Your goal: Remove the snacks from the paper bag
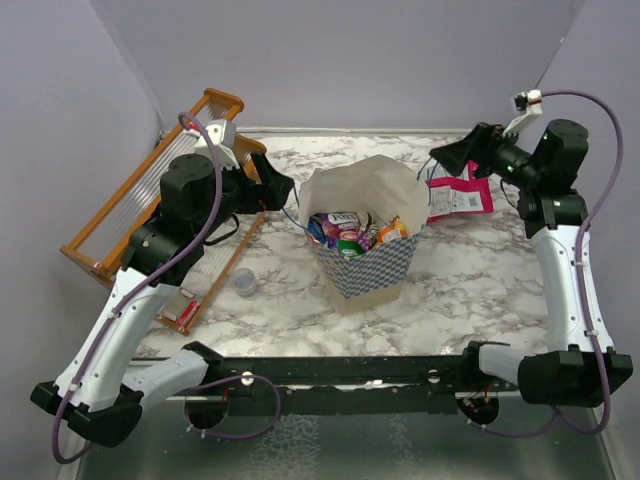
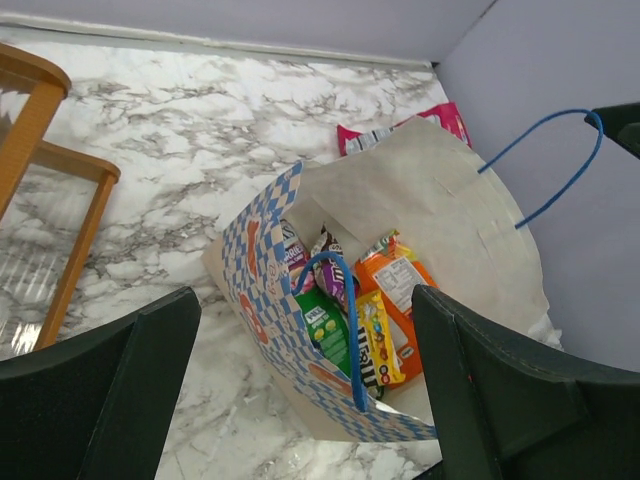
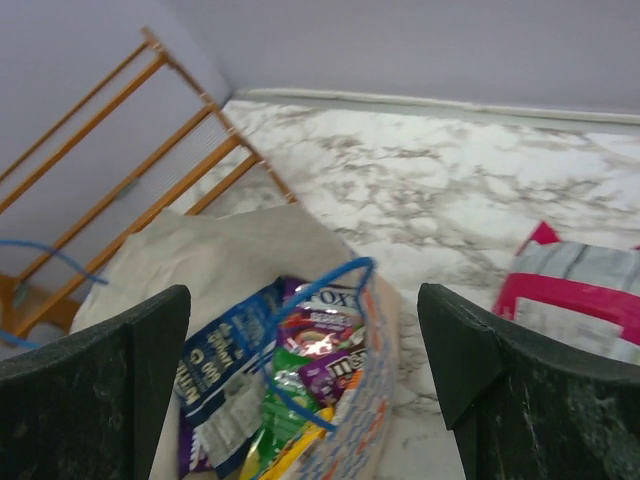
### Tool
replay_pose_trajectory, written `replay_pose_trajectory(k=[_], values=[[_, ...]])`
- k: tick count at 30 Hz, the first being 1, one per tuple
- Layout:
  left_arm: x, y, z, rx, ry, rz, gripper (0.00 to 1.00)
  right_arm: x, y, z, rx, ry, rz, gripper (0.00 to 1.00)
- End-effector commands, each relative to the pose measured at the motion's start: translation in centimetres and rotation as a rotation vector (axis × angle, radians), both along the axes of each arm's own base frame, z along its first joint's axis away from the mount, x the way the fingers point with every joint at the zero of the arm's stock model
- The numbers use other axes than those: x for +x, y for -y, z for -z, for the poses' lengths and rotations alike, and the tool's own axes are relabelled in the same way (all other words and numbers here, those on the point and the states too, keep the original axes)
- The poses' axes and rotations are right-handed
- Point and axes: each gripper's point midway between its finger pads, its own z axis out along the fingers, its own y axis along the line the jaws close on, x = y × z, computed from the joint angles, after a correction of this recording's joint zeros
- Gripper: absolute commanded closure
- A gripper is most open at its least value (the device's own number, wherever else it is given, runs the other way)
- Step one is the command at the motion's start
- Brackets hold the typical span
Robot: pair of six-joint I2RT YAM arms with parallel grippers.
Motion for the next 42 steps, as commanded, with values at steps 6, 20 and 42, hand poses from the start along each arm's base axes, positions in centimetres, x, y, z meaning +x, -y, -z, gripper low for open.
replay_pose_trajectory(k=[6,20,42], values=[[-1.3,1.2,0.8,-0.033,-0.057,0.075,0.18,-3.3,-4.6,0.5,0.064,-0.090,-0.183,0.20],[-0.9,4.9,2.5,-0.142,-0.125,0.209,0.48,-3.6,-6.6,1.1,0.124,-0.053,-0.263,0.38],[9.0,0.4,-4.9,-0.006,0.114,-0.049,1.00,-4.9,-10.3,-3.7,0.273,0.039,-0.606,0.99]])
